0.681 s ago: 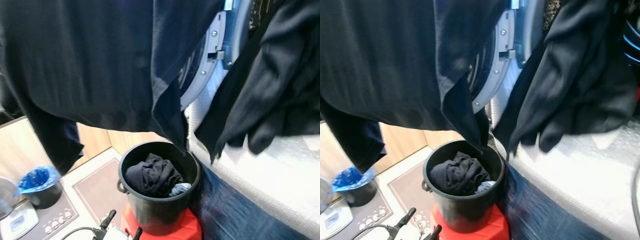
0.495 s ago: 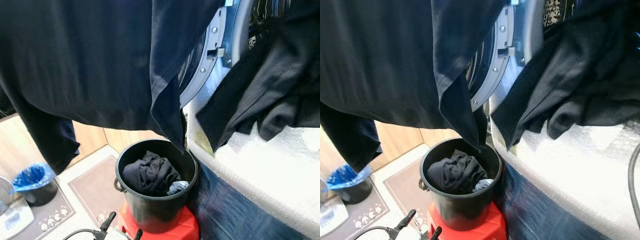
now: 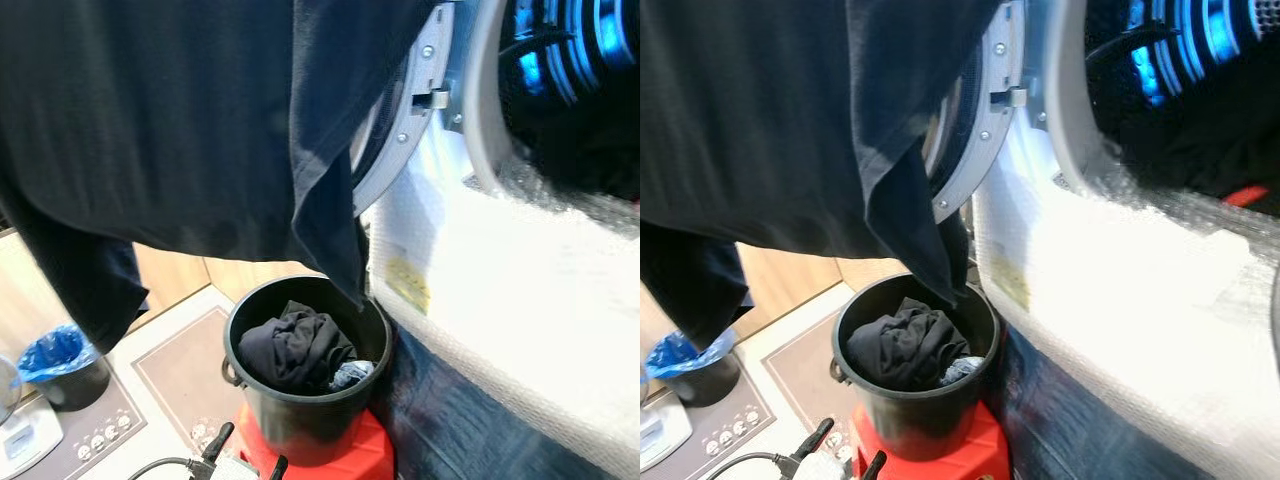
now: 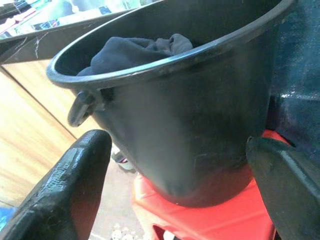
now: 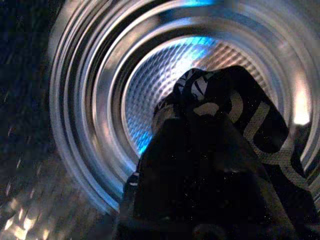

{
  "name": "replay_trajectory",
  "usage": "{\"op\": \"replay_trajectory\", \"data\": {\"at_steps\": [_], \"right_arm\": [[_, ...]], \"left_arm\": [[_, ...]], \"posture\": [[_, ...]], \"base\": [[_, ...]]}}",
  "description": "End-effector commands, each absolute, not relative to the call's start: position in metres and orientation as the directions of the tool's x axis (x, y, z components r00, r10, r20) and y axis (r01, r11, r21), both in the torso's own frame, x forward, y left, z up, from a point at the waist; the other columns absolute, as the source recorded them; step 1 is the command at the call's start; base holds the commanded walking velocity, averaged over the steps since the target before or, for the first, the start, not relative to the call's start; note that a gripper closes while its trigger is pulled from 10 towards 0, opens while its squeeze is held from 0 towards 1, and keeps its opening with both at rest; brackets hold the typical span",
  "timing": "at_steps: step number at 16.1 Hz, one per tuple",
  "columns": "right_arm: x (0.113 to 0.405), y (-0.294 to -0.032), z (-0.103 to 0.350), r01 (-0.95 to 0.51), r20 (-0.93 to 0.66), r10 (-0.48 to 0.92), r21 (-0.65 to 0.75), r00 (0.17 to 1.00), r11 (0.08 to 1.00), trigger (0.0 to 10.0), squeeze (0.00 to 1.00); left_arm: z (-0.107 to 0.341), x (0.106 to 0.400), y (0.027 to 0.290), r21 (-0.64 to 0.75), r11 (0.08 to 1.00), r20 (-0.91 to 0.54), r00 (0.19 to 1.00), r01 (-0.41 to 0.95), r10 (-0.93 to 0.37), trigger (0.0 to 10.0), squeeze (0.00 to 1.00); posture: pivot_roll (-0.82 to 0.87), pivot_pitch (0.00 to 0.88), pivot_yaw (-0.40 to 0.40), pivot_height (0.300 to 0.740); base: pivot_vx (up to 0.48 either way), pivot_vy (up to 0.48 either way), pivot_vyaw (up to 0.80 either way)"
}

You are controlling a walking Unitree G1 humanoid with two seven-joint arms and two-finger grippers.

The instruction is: Clothes washing

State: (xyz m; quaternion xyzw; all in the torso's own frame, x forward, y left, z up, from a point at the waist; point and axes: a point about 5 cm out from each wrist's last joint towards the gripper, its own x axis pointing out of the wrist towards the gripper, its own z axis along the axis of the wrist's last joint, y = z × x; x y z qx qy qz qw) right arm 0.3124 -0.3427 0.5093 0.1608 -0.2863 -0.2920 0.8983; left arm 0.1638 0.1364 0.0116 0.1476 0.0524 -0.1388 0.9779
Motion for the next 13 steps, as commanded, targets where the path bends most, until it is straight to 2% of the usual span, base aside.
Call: {"op": "replay_trajectory", "data": {"at_steps": [1, 3, 4, 6, 10, 11, 12, 13], "right_arm": [[0.304, -0.339, 0.524, 0.402, 0.462, -0.607, 0.471, 0.647, 0.786, 10.0, 0.0], [0.319, -0.324, 0.518, 0.421, 0.447, -0.558, 0.374, 0.699, 0.826, 10.0, 0.0], [0.348, -0.301, 0.492, 0.442, 0.335, -0.473, 0.169, 0.815, 0.881, 10.0, 0.0], [0.363, -0.289, 0.472, 0.429, 0.256, -0.415, 0.0, 0.873, 0.903, 10.0, 0.0], [0.368, -0.291, 0.455, 0.419, 0.163, -0.399, -0.117, 0.902, 0.9, 10.0, 0.0], [0.368, -0.291, 0.454, 0.403, 0.143, -0.387, -0.107, 0.911, 0.909, 10.0, 0.0], [0.366, -0.297, 0.452, 0.417, 0.114, -0.408, -0.067, 0.906, 0.906, 10.0, 1.0], [0.364, -0.301, 0.451, 0.436, 0.11, -0.428, -0.056, 0.897, 0.898, 10.0, 1.0]], "left_arm": [[0.013, 0.163, 0.139, 0.274, 0.923, -0.141, 0.96, 0.271, -0.24, 10.0, 0.0], [0.013, 0.163, 0.139, 0.275, 0.924, -0.141, 0.962, 0.267, -0.236, 10.0, 0.0], [0.013, 0.163, 0.14, 0.278, 0.923, -0.141, 0.962, 0.264, -0.233, 10.0, 0.0], [0.013, 0.163, 0.141, 0.281, 0.922, -0.142, 0.962, 0.266, -0.234, 10.0, 0.0], [0.013, 0.164, 0.142, 0.284, 0.919, -0.145, 0.96, 0.274, -0.241, 10.0, 0.0], [0.013, 0.164, 0.142, 0.284, 0.918, -0.146, 0.959, 0.275, -0.242, 10.0, 0.0], [0.013, 0.164, 0.142, 0.283, 0.917, -0.147, 0.958, 0.279, -0.246, 10.0, 0.0], [0.013, 0.164, 0.142, 0.283, 0.917, -0.147, 0.958, 0.28, -0.247, 10.0, 0.0]], "posture": [[-0.1, 0.029, -0.006, 0.74], [-0.1, 0.035, -0.004, 0.74], [-0.1, 0.037, -0.001, 0.74], [-0.1, 0.039, 0.002, 0.74], [-0.12, 0.049, 0.013, 0.74], [-0.12, 0.049, 0.014, 0.74], [-0.12, 0.05, 0.015, 0.74], [-0.12, 0.051, 0.016, 0.74]], "base": [[0.0, 0.0, 0.0], [0.0, 0.0, 0.0], [0.0, 0.0, 0.0], [0.0, 0.0, 0.0], [0.0, 0.0, 0.0], [0.0, 0.0, 0.0], [0.0, 0.0, 0.0], [0.0, 0.0, 0.0]]}}
